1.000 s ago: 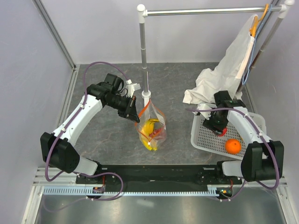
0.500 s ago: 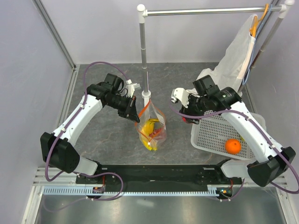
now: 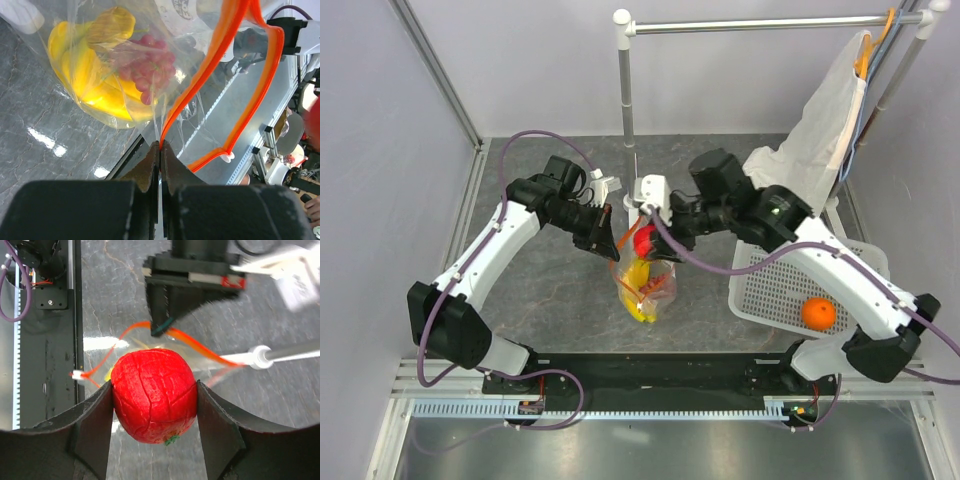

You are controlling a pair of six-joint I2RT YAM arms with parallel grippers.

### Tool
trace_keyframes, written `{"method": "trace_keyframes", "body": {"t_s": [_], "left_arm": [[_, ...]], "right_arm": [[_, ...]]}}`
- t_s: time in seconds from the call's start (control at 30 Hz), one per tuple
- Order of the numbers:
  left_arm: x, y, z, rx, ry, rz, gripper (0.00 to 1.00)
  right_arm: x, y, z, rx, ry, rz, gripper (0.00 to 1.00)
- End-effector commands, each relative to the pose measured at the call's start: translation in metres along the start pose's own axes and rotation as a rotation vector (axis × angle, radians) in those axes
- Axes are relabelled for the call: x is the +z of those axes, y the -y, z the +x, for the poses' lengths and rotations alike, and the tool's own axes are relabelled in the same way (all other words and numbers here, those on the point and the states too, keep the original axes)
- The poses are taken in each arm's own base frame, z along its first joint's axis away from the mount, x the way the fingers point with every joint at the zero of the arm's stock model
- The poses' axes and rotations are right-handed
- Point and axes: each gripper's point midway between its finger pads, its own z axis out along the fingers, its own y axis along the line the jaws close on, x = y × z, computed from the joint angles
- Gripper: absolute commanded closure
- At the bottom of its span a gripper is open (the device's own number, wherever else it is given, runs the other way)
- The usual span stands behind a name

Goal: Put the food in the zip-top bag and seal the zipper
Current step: Place the fake fruit in the zipper food storage bag.

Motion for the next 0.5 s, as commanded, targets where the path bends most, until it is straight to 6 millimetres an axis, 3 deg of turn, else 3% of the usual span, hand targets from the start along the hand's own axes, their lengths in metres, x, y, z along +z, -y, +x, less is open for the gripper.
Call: {"method": "trace_keyframes", "body": {"t_s": [0.0,0.1,0.13,0.23,0.37,0.47], "left_arm": [[-0.010,0.018,-0.014,0.039,0.035,0.040,0.98],[-0.013,0.023,-0.014,0.041,0.042,0.051,0.98],[-0.013,0.023,-0.014,0.042,0.043,0.049,0.98],[-0.012,0.020,-0.013,0.045,0.037,0.040,0.98],[-0.010,0.017,-0.011,0.039,0.028,0.035,0.98],[-0.010,0.018,-0.011,0.040,0.030,0.042,0.98]], "right_arm": [[0.032,-0.002,-0.006,-0.053,0.004,0.000,0.52],[0.047,0.005,0.012,-0.070,-0.035,0.038,0.42],[0.049,0.003,0.014,-0.072,-0.043,0.037,0.27],[0.046,0.001,0.011,-0.040,-0.063,0.034,0.04],[0.018,0.007,0.012,-0.038,-0.100,0.118,0.02],[-0.004,0.006,0.041,-0.043,-0.214,0.162,0.02]]}}
